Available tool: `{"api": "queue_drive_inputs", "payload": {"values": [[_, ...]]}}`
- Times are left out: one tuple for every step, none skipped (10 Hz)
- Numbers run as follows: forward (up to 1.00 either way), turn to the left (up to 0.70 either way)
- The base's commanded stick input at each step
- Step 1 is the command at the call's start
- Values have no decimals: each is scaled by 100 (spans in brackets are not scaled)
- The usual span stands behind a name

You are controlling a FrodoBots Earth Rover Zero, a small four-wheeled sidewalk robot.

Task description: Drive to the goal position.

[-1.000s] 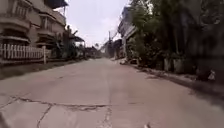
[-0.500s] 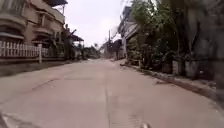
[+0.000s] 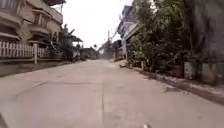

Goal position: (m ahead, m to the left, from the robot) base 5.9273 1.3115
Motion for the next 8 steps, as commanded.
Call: {"api": "queue_drive_inputs", "payload": {"values": [[100,2],[100,2],[100,2],[100,2],[100,2],[100,2],[100,2],[100,5]]}}
